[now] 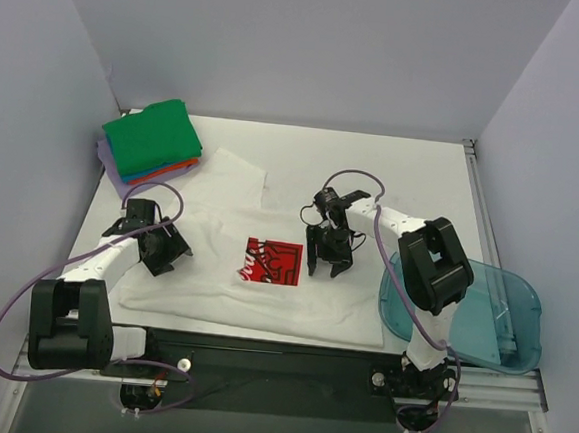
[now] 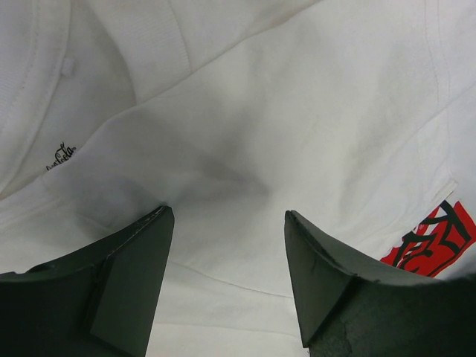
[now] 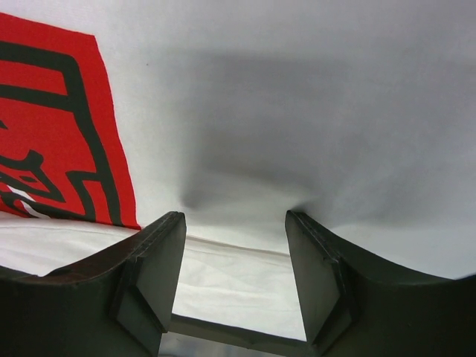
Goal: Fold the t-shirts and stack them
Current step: Fold the flattened tshirt in 1/3 of the way, then grap the side of the flattened tshirt furthest away from the robot with both arms
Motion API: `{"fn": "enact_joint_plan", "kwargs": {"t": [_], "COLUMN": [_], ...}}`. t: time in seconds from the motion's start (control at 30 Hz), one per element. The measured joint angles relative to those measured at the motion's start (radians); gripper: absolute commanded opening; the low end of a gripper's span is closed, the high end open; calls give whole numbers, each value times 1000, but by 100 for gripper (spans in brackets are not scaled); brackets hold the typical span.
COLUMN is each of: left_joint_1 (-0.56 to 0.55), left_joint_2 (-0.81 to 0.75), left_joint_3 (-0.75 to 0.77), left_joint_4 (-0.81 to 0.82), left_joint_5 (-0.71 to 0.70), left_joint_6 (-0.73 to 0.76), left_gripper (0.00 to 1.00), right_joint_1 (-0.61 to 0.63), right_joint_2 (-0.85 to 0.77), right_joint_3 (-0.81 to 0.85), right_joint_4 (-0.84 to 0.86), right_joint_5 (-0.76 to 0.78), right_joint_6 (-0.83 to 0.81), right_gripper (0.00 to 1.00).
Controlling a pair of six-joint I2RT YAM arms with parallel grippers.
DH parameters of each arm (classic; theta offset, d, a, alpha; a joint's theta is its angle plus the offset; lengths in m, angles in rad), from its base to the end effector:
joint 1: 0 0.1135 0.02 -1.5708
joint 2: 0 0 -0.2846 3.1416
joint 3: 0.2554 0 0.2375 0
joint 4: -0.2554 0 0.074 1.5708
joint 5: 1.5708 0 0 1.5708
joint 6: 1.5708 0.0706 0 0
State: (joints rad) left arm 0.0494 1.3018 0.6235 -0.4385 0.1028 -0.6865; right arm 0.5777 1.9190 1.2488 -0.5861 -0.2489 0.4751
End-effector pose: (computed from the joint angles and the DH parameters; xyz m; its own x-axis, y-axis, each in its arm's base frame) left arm 0.2243 0.0038 0.1608 -0.6916 -0.6654 -0.2808 -0.5721 0.7420 -0.3493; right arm 0.3076 0.2213 0.1499 -0.9797 -0.1094 -0.1679 -0.1630 0.9225 0.3498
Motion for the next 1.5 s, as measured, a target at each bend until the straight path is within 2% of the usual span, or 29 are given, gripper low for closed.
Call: {"fn": "enact_joint_plan", "kwargs": {"t": [0.57,0.7,0.87,1.0,1.2,1.3,1.5], "left_joint_1": [13,13,-2,-45,-145,-185,-214], "left_joint_2": [-82,-83,-49,82,383,546,774], "left_joint_3": [-14,76,279,473,750,903,1153], "left_joint_4": [-151,-215,-219,-184,-127,-126,-150], "left_joint_5": [-52,-99,-137,-153,-144,-128,-85], "left_joint_6": [-13,-5,45,109,220,268,324], "left_gripper": [74,74,73,72,70,69,68], "right_joint_1": [14,10,-47,-163,-318,-366,-423], "right_joint_2": [-17,-18,-66,-90,-35,27,125], "right_joint_3": [-20,4,91,183,312,364,389], "right_joint_4": [2,-33,-68,-72,-84,-82,-87], "right_joint_5": [-30,-30,-34,-31,6,24,64], "right_joint_6": [-2,-8,-19,-26,-27,-22,-9], "right_gripper": [57,58,58,57,53,52,50]}}
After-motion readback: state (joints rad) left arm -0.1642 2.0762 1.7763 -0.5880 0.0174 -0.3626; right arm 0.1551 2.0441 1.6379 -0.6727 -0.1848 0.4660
